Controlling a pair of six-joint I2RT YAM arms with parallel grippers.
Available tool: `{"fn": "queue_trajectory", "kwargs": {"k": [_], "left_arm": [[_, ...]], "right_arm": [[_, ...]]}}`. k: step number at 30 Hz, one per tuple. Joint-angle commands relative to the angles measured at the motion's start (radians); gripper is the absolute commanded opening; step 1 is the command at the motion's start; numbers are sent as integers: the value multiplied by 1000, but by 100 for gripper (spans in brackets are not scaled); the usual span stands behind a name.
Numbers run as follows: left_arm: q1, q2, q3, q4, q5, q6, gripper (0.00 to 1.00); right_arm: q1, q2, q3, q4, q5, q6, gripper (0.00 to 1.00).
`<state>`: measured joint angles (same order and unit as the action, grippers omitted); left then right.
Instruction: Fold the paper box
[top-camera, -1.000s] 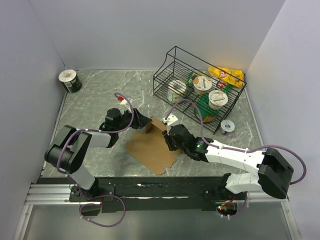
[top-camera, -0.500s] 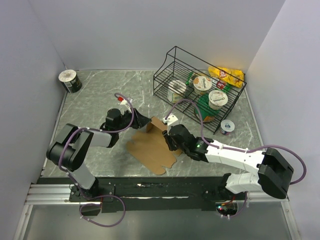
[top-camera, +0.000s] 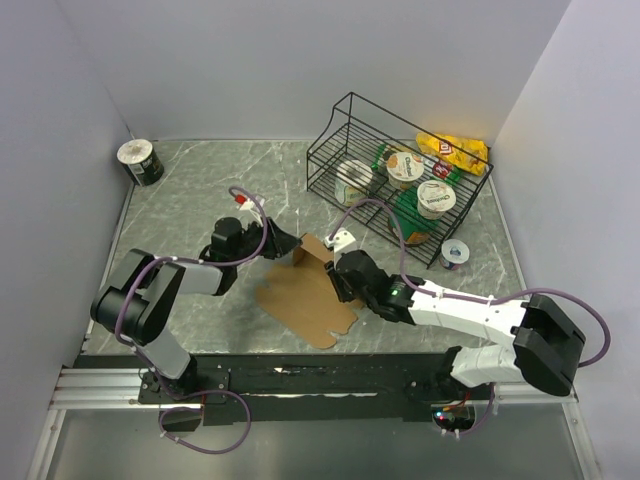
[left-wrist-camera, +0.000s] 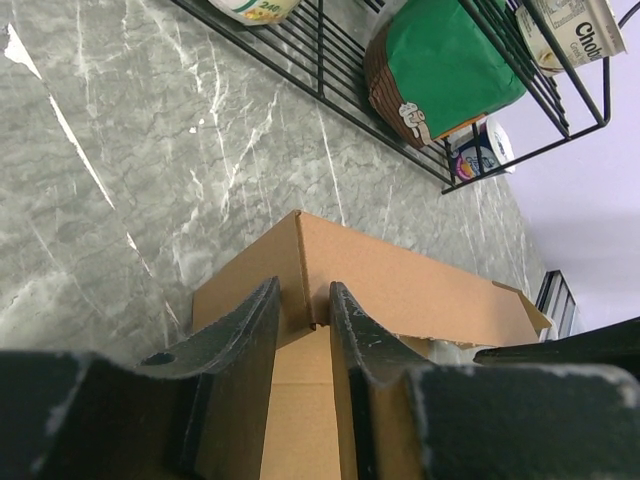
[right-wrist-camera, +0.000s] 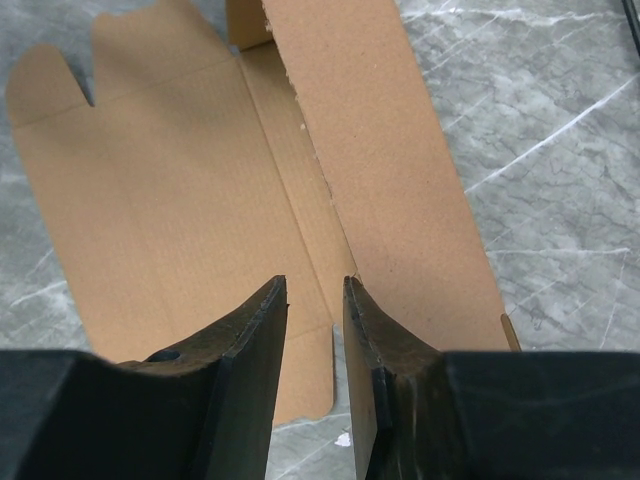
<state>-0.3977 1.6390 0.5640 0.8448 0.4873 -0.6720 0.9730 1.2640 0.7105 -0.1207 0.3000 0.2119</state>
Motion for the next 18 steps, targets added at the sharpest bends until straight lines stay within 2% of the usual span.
{"fn": "queue_trajectory", "kwargs": {"k": [1,14,17,18], "left_arm": [[-1,8,-61,-59,-26,2,31],[-16,81,-174,178,-10,-104,30],[-16,64,-161,160,-12,-107,31],[-16,39,-155,145,-22,-104,31]], "right_arm": [[16,23,7,1,40,1,37],[30,17,1,-2,53,9,37],[33,5,15,-19,51,3,41],[33,-1,21,-36,54,0,47]]}}
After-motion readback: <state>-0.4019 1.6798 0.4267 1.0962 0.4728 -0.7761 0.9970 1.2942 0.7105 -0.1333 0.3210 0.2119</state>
